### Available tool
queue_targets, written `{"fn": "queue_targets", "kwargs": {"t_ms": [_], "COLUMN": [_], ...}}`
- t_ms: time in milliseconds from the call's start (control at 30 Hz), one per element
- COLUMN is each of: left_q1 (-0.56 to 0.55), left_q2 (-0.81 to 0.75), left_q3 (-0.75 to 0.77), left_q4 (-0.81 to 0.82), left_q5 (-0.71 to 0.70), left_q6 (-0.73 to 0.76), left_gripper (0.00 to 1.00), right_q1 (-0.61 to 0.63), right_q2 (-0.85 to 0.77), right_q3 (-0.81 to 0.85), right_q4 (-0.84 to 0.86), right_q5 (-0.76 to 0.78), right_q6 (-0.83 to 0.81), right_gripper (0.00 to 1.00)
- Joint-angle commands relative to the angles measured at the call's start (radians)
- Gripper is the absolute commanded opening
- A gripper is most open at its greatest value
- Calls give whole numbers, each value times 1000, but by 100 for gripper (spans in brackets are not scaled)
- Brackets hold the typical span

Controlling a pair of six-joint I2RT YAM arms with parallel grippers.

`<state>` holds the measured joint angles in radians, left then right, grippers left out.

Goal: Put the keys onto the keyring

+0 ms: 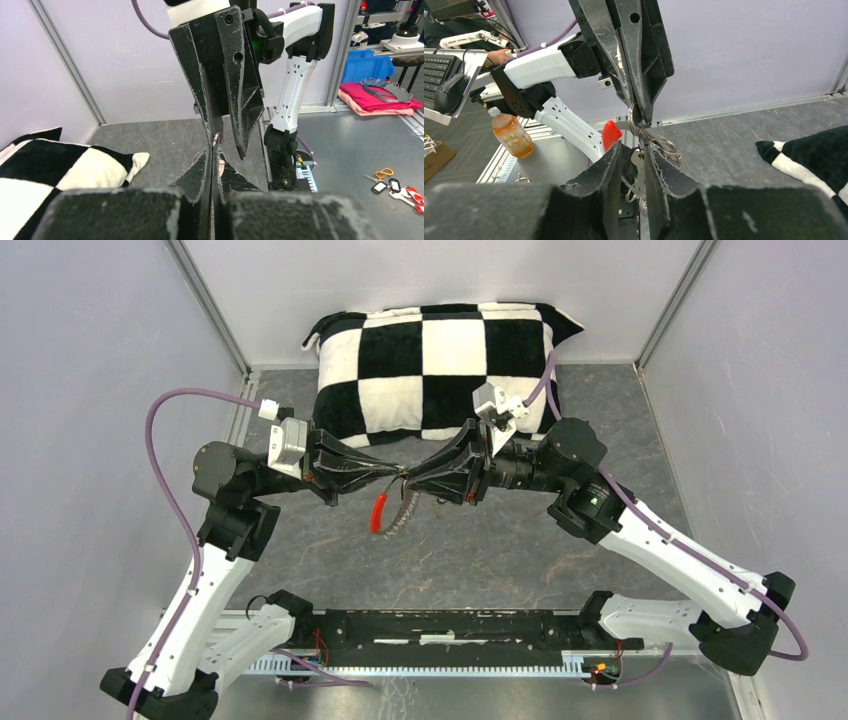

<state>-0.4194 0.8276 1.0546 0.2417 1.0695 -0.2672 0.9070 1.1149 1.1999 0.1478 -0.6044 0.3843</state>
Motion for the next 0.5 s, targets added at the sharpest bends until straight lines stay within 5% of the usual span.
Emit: {"fn": "queue_targets", "kwargs": {"t_ms": [0,467], "left_q1": [-4,-4], "left_q2": [-16,-20], "left_q3": [24,7], "left_q4": [39,10], "left_q5": [-33,-68], "left_q6": [-52,-51], "left_gripper": [2,2], "right_q1": [0,1], "right_q2": [1,30], "right_q3": [44,195], "right_q4": [-45,-143], "right_q5": [-14,64], "right_q6": [-53,-195], "right_gripper": [30,40]}}
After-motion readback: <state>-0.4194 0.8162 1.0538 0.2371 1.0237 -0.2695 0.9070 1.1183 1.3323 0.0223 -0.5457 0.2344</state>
